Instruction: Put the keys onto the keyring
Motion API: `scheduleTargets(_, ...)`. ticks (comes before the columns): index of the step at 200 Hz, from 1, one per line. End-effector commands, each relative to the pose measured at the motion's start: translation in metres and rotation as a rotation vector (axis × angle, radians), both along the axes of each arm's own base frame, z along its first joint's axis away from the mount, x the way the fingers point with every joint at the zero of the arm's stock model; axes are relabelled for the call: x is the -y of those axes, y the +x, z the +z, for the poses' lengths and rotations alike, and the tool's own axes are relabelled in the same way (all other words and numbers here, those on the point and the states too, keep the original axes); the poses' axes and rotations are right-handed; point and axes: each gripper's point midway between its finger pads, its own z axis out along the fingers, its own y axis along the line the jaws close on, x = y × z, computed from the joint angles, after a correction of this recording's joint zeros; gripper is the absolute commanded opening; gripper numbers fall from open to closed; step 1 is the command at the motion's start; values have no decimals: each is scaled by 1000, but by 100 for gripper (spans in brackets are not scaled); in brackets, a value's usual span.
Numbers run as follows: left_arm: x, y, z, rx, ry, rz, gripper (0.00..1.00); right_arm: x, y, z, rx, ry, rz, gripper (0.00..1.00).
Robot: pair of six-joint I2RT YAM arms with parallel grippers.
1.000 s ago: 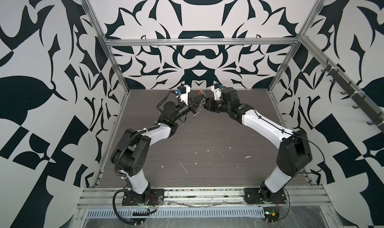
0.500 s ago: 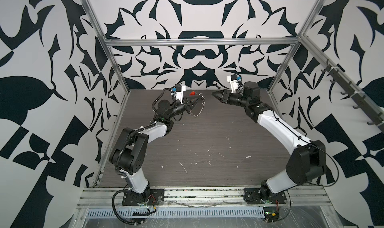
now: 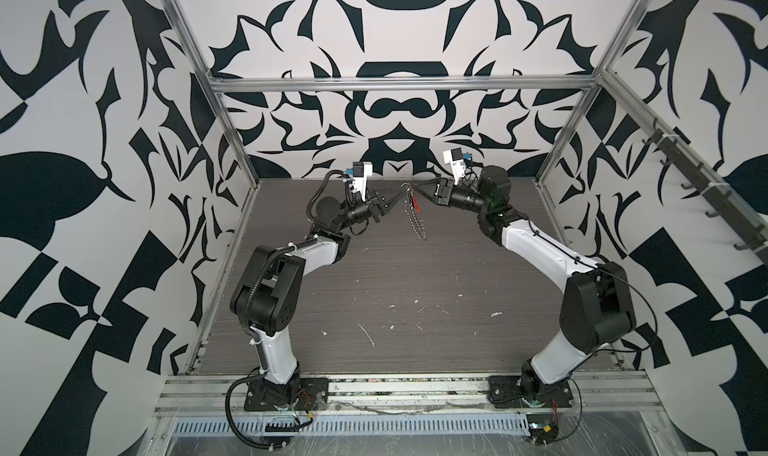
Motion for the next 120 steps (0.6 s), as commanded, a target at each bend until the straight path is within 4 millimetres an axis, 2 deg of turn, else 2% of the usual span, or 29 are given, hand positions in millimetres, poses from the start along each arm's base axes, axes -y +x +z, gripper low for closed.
scheduleTargets(1,-7,-6,29,99,-57,3,0,0,-15,34,97,50,26,36)
scheduleTargets(48,-8,-5,31,103,-61,12,0,-5,-13,32,85,72,45,35)
scheduleTargets(92,-10,-6,34,106,-68,10,0,-21,-17,29,76,78,82,31)
scheduleTargets(120,-12,-6,38,102,-76,13,0,-22,-17,27,71,79,79,31)
